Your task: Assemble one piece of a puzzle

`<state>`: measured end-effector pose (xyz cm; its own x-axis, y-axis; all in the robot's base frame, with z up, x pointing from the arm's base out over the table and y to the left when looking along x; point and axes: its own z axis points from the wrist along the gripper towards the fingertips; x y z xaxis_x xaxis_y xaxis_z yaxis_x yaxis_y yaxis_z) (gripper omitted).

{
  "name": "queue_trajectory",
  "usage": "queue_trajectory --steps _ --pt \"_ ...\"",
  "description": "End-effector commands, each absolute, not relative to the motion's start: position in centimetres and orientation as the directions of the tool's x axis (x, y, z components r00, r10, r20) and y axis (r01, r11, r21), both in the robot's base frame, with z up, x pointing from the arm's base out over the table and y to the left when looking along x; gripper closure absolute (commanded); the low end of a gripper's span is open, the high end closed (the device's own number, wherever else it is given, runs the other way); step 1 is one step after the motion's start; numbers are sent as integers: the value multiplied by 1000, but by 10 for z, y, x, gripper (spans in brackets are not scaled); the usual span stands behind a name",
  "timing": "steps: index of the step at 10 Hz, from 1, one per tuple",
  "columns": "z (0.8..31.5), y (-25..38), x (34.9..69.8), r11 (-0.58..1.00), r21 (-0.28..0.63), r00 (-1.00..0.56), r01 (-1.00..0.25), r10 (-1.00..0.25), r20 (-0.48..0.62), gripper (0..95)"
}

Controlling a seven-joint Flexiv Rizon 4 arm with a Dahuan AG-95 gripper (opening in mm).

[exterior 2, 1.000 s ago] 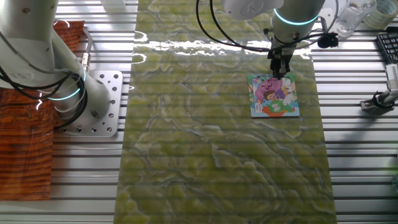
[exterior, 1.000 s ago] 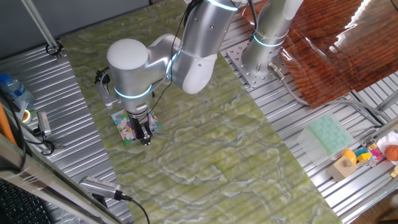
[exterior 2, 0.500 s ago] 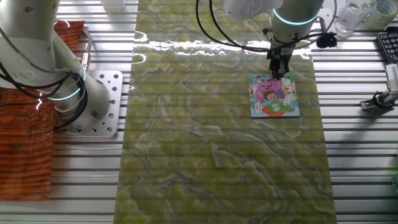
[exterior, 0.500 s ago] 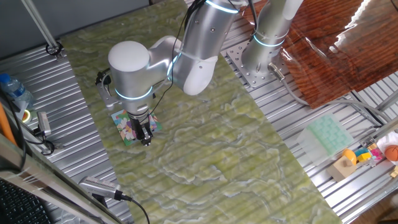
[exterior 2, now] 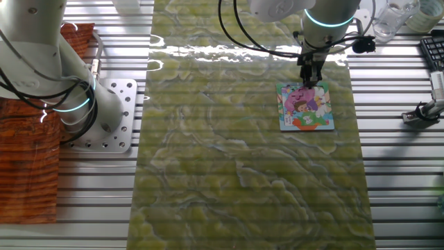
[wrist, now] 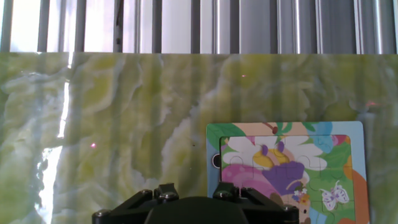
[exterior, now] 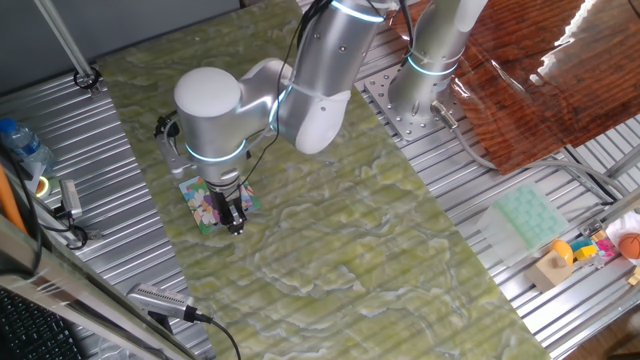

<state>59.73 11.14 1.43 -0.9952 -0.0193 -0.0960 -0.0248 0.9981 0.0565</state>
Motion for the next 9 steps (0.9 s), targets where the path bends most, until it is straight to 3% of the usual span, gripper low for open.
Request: queue_trajectory --steps 1,9 --pt "13 109 595 998 52 -995 -29 -24 -96 570" --pt "19 108 594 998 54 -995 -39 -34 -94 570"
